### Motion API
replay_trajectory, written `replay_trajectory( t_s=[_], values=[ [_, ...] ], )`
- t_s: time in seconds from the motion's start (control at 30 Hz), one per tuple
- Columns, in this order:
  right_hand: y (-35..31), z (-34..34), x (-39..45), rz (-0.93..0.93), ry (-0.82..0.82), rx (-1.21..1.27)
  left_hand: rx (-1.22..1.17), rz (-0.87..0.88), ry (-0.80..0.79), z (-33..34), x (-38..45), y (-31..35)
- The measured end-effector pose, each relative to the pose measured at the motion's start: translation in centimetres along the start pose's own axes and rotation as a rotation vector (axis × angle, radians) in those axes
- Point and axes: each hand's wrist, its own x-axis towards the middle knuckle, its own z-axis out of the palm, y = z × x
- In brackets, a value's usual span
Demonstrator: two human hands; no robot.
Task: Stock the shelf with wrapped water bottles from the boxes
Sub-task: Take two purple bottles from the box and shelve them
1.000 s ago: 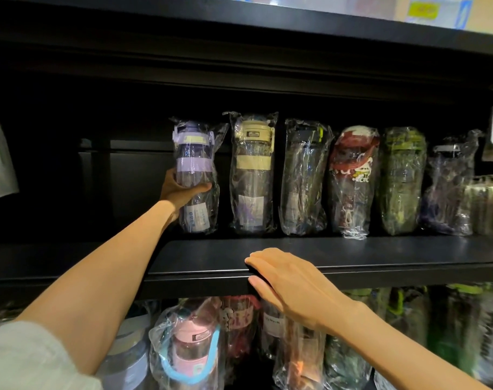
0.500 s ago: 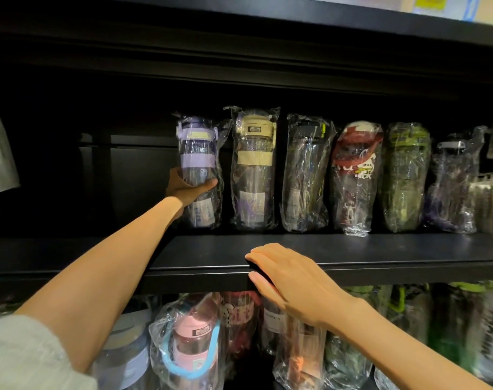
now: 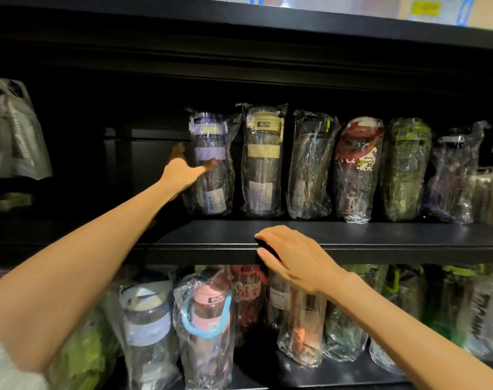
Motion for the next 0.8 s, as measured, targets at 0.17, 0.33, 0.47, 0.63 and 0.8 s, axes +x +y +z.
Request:
replay_trajectory(
  t_s=[0.17,0.33,0.47,0.63,0.8],
  values=[
    [-0.9,-0.7,-1.0,0.035,0.037,-0.034,0.314,0.313,0.085,-2.3,-4.7,0.7],
    [-1.6,-1.8,-3.4,0.095,0.082,-0.049,0.693,0.732,0.011,-4.2,-10.7,0.5],
    [-2.7,-2.9,-6.7,0.144,0.124,-0.044,0.834,0.89,-0.047,-4.2,-17.2,1.1],
    [-3.8,-3.3,-12.0,0.151,0.181,-0.034,0.885,0.978,-0.079,-2.4,-25.0,0.7],
    [-3.4,-3.5,-17.0,0.145,0.183,-0.029,0.886,0.945,-0.127,0.2,-30.5,0.4]
  ],
)
